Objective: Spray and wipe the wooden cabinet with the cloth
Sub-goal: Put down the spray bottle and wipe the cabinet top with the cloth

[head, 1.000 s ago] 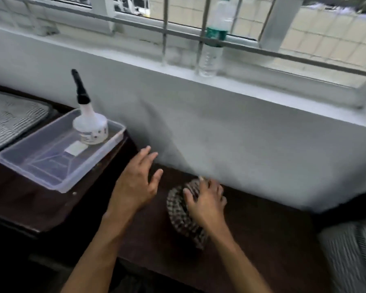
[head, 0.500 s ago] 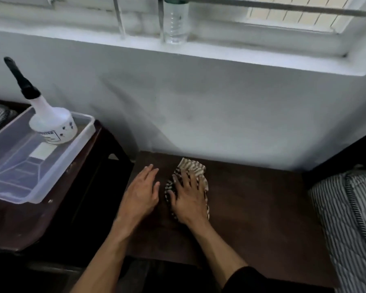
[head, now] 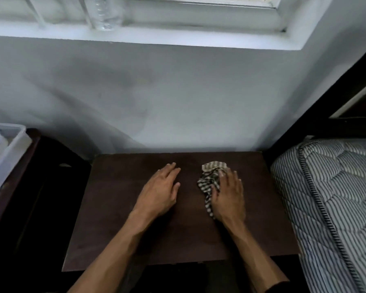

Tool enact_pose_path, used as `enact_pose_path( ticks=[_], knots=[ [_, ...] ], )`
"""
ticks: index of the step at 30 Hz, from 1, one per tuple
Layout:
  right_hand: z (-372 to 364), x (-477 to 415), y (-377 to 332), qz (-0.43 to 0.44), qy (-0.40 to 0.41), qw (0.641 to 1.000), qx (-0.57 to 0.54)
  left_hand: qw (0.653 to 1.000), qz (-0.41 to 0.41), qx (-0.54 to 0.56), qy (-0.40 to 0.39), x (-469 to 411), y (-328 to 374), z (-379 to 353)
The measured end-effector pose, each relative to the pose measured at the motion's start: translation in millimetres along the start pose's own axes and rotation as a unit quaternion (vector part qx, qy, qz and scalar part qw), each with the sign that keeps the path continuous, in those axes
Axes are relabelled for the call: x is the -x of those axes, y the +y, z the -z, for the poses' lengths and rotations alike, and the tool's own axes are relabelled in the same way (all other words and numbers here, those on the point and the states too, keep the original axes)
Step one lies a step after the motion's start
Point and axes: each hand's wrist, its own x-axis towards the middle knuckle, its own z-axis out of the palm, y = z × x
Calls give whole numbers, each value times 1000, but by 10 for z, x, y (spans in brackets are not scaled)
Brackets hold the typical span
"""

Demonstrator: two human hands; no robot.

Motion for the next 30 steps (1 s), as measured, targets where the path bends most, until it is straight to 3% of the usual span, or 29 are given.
enact_pose_path(
  ticks=[5,9,13,18,23,27,30],
  knots=[
    [-2,-655,-110,-23,20,1000,-6,997,66,-17,21,176,-33,71],
    [-133,-391,-512,105,-24,994,-27,987,157,-29,9,275,-120,-6],
    [-3,196,-13,197,-18,980,-21,986,163,-19,-9,154,94,-133],
    [208,-392,887,21,19,999,18,993,118,-2,-13,-16,341,-200],
    [159,-631,361,-43,33,998,-11,993,113,-2,-16,128,235,-216],
    [-192,203,-444,96,-2,995,-25,994,103,4,-23,228,31,-271],
    [-147,740,-419,231,-42,972,-24,995,91,9,-29,225,-37,-296]
  ],
)
